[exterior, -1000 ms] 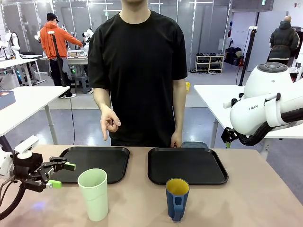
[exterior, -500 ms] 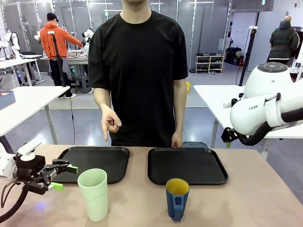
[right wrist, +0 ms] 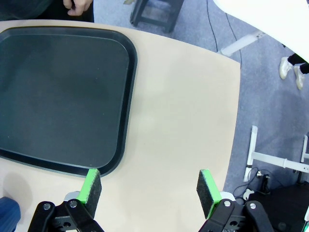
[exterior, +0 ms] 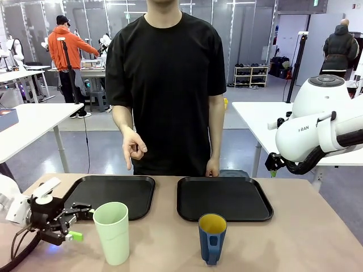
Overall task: Sort and store the cups by type.
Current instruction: Pick up the Reusable plastic cup.
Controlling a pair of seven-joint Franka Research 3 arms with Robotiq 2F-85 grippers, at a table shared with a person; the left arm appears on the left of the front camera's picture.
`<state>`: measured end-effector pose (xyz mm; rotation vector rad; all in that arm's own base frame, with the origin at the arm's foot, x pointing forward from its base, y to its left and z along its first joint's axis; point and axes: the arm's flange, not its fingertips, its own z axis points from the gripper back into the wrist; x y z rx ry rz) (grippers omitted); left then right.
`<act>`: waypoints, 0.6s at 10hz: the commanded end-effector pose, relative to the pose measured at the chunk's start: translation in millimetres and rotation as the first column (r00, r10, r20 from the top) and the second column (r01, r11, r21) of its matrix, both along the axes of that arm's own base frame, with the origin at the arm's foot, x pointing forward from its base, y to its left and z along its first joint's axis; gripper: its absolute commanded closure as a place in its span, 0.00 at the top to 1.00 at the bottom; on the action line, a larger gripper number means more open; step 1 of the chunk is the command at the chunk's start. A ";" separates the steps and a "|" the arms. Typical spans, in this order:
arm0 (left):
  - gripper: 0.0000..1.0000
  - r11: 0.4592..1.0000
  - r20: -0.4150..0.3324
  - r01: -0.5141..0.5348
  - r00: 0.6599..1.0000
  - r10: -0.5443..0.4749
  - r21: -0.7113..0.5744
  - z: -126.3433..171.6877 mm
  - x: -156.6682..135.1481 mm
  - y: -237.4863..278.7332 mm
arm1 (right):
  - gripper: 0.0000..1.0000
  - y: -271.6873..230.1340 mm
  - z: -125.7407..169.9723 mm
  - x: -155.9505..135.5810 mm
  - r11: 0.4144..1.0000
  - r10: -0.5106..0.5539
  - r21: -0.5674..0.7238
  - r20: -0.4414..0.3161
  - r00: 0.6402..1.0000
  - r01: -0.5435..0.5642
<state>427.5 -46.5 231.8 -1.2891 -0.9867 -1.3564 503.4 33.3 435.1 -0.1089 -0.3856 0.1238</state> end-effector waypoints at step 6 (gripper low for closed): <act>1.00 0.998 -0.009 0.064 0.998 -0.064 -0.005 -31.3 4.1 -28.0 | 1.00 -0.4 0.8 0.9 1.000 -0.002 -0.001 0.002 1.000 0.002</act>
